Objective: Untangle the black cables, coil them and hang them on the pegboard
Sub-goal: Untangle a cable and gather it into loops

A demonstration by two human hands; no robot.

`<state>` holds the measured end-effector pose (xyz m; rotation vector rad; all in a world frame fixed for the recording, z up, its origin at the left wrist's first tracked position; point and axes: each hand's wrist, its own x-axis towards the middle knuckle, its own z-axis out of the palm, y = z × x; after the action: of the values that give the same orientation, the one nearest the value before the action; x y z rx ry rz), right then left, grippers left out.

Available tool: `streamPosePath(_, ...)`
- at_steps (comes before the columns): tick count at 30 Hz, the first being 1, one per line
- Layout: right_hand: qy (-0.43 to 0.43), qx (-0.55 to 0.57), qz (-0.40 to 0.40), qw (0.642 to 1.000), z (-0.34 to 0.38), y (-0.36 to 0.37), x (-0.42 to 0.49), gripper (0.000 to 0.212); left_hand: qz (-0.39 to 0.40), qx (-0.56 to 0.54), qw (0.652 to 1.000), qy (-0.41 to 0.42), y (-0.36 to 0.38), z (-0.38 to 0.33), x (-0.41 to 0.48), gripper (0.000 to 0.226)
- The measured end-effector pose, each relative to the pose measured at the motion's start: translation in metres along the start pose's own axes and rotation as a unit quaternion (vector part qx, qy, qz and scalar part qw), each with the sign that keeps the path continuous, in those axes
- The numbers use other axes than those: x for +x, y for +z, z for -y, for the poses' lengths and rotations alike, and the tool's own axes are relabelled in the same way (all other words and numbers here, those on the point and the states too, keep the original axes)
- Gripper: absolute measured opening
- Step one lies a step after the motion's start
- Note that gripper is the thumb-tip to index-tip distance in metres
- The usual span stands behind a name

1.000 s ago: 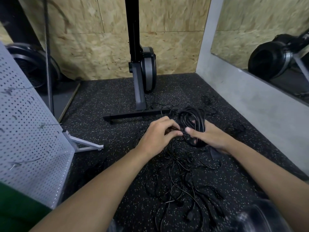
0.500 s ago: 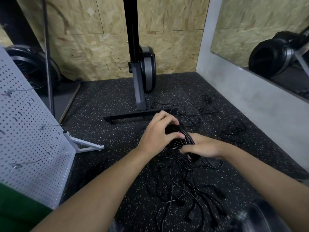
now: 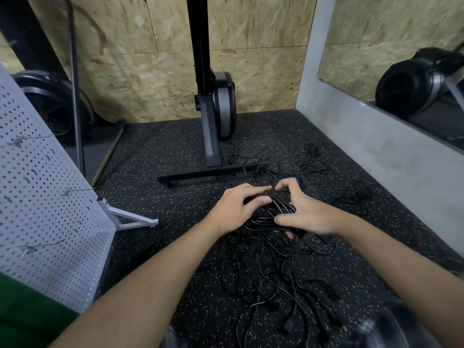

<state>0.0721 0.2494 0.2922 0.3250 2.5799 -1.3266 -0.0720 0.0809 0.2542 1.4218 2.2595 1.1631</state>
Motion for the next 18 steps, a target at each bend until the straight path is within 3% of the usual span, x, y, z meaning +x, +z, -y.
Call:
streamPosePath(5,-0.066,-0.025,0.0,0.997,-0.004,0.001,-0.002,0.05,0.003,-0.075,0.994,-0.076,-0.003,0.011,0.004,0.049)
streamPosePath(12,-0.063,0.068,0.011,0.996,0.002,0.004,-0.002,0.038,0.012,-0.209,0.968,-0.138,-0.009,0.014,0.0,0.03)
streamPosePath(18,-0.04,0.149,-0.078,0.985,-0.005,-0.009,-0.003,0.036,-0.009,-0.142,0.968,-0.208,-0.017,0.033,-0.011,0.024)
